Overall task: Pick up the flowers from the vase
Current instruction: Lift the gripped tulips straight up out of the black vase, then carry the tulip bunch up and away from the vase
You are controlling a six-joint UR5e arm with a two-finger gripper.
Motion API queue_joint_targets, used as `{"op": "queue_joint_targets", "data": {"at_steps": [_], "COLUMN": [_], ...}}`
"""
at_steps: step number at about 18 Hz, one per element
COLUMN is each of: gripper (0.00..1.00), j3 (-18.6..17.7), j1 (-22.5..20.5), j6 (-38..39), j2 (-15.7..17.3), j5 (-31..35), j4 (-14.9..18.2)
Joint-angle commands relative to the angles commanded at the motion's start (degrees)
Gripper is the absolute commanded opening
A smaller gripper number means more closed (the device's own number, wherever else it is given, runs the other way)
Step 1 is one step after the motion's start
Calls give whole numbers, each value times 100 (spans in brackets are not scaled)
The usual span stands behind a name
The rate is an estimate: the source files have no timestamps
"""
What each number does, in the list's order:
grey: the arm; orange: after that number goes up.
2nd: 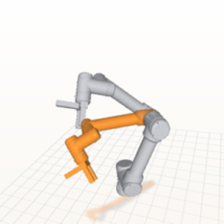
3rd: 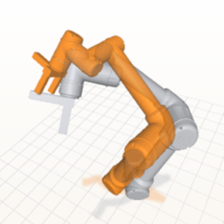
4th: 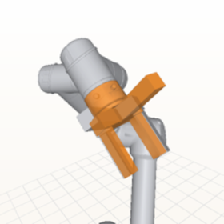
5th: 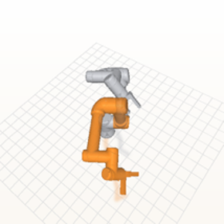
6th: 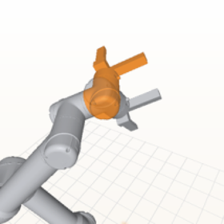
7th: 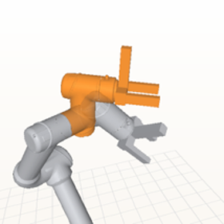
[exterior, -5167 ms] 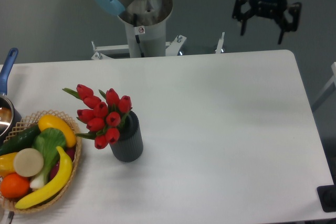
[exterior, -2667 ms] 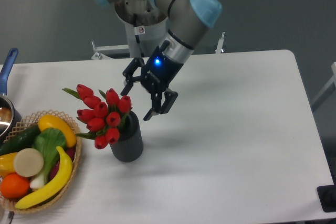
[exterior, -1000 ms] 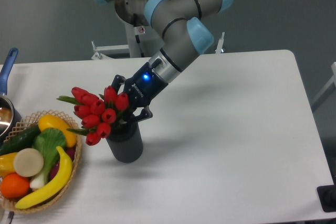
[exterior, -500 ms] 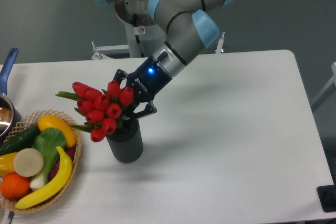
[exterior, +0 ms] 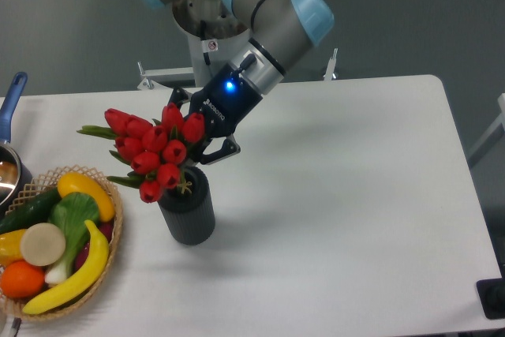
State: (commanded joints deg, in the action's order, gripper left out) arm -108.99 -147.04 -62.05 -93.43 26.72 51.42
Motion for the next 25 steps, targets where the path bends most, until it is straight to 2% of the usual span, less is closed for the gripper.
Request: {"op": "queue_joint_targets", "data": {"at_steps": [4,14,18,21,25], "gripper": [43,43,43,43,43], "j3": [167,237,501,536,554], "j1": [-17,-97,-123,-141,-342], "j6": [395,676,1089,1187,1196], "j2": [167,518,589,642,756], "j5": [0,-18,-18,-18,-18], "j4": [0,9,9,9,9]}}
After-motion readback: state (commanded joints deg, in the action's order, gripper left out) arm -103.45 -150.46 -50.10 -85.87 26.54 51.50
